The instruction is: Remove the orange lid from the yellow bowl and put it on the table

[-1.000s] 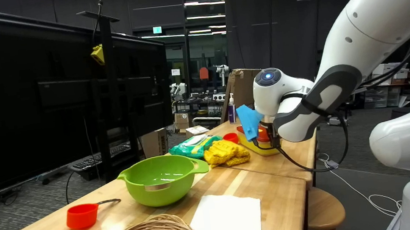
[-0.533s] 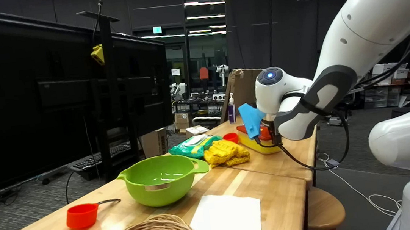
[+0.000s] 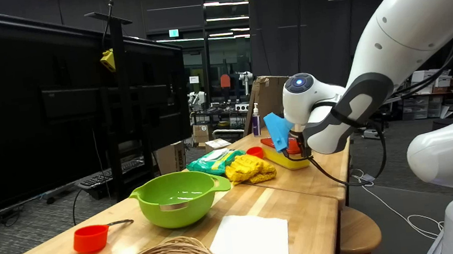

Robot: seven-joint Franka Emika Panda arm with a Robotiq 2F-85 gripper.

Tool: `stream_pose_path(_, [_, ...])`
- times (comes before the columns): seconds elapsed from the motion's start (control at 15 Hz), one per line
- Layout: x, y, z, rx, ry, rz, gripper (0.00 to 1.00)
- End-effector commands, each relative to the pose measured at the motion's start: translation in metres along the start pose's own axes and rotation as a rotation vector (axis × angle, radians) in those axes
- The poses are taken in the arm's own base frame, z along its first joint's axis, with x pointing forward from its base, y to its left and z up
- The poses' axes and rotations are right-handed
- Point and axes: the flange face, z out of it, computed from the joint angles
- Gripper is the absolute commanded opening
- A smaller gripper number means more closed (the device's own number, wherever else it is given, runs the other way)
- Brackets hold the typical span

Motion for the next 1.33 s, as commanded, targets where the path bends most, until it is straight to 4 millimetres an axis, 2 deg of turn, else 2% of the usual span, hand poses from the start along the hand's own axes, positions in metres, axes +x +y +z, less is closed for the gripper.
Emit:
stream_pose_path(0.0, [0.002,-0.008,-0.009,0.078,-0.012,-0.042,1.0])
stream_pose_path(0.4, [-0.003,-0.016,-0.016,0.159,-0.063,-0.065,1.0])
stream_pose_path(0.47, [-0.003,-0.017,-0.014,0.162,-0.07,-0.063,0.75])
stream_pose_path(0.6, [-0.003,-0.018,-0.011,0.163,-0.083,-0.057,0.69])
stream_pose_path(0.87, [0.002,-0.02,-0.007,0.159,-0.073,-0.044,0.36])
stream_pose_path(1.2, [0.02,-0.033,-0.012,0.181,-0.032,-0.013,0.01])
stream_pose_path(1.27, [0.025,-0.035,-0.014,0.188,-0.024,-0.004,0.02])
